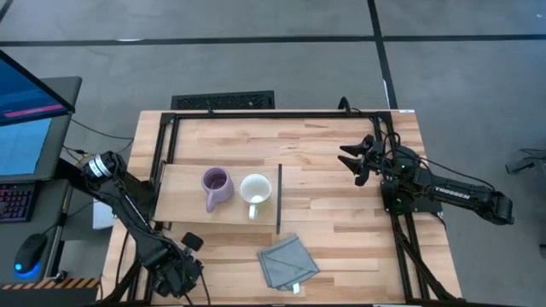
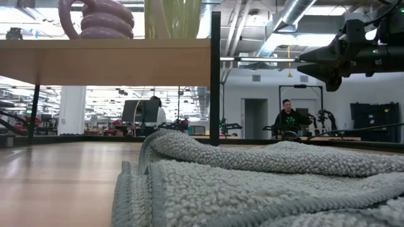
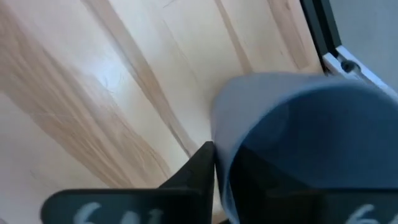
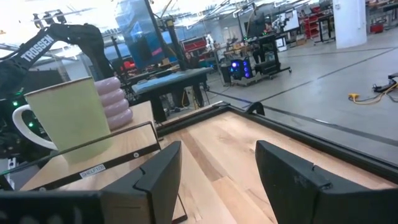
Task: Stack small to large cups/mugs on shelf
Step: Put the blue mug on the shelf
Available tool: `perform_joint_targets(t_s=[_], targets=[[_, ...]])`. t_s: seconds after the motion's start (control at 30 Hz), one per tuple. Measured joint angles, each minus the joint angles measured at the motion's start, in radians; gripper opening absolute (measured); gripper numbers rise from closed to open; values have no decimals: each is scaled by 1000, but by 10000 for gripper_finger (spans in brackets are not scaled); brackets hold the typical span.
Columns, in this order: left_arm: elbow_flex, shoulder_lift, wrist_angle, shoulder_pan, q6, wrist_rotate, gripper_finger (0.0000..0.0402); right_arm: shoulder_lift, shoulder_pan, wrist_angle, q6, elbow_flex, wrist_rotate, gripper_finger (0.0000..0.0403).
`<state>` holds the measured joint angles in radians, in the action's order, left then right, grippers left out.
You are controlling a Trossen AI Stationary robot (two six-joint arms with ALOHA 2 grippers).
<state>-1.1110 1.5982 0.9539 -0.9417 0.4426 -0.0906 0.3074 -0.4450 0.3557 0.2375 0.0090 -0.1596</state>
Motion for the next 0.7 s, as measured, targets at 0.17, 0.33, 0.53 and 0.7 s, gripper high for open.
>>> perform_joint_targets(t_s=[0.17, 0.33, 0.53, 0.7], targets=[[0, 0, 0, 1, 103, -4, 11, 0, 0, 0, 0, 0, 0, 230], [0, 0, -1, 1, 221, -12, 7, 0, 0, 0, 0, 0, 0, 230], [0, -1, -3, 0, 409, 8, 7, 0, 0, -1, 0, 0, 0, 230], [-1, -2, 31, 0, 580, 71, 6, 0, 0, 0, 0, 0, 0, 230]])
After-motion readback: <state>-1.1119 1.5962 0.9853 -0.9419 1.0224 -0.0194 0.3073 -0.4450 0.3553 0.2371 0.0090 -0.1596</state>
